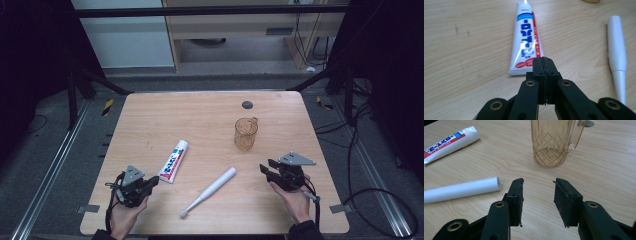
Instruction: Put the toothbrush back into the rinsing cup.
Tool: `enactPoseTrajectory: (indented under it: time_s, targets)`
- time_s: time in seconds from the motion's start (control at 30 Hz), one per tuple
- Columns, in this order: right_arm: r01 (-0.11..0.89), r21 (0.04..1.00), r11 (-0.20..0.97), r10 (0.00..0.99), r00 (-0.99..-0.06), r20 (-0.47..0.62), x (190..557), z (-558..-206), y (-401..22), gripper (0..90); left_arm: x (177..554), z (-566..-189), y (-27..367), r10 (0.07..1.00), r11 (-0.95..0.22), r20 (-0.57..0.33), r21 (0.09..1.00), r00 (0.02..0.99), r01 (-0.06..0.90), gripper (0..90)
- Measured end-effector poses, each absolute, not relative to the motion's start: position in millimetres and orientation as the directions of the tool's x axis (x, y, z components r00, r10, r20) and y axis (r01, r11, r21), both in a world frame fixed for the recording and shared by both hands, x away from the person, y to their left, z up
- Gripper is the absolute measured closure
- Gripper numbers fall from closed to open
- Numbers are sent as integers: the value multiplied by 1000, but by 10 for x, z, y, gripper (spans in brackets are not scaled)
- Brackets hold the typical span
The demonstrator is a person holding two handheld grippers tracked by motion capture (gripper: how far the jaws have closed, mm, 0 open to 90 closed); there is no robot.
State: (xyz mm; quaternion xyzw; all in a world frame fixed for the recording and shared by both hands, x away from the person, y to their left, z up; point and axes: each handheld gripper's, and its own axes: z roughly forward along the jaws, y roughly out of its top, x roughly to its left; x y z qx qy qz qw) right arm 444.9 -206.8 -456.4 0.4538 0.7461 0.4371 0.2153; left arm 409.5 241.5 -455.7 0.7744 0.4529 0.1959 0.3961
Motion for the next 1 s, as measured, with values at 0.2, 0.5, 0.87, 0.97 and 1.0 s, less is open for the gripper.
enactPoseTrajectory:
  time_s: [0.2,0.5,0.87,0.97,1.0]
  targets:
    - [487,846,216,853,-516,79,4499,-4567,-1962,595,4050,-4586,2202,814,-327,-59,777,578,539,895]
    - [496,841,217,841,-533,97,4568,-4593,-1850,601,3992,-4640,1957,759,-387,-68,753,647,533,895]
    - [499,837,226,824,-556,109,4666,-4636,-1669,608,3941,-4688,1726,710,-435,-80,732,700,525,895]
    - [497,837,228,817,-566,114,4699,-4654,-1605,613,3929,-4706,1665,697,-450,-81,725,713,522,896]
    - [499,836,227,815,-567,117,4712,-4664,-1584,615,3922,-4710,1644,693,-454,-81,723,716,521,896]
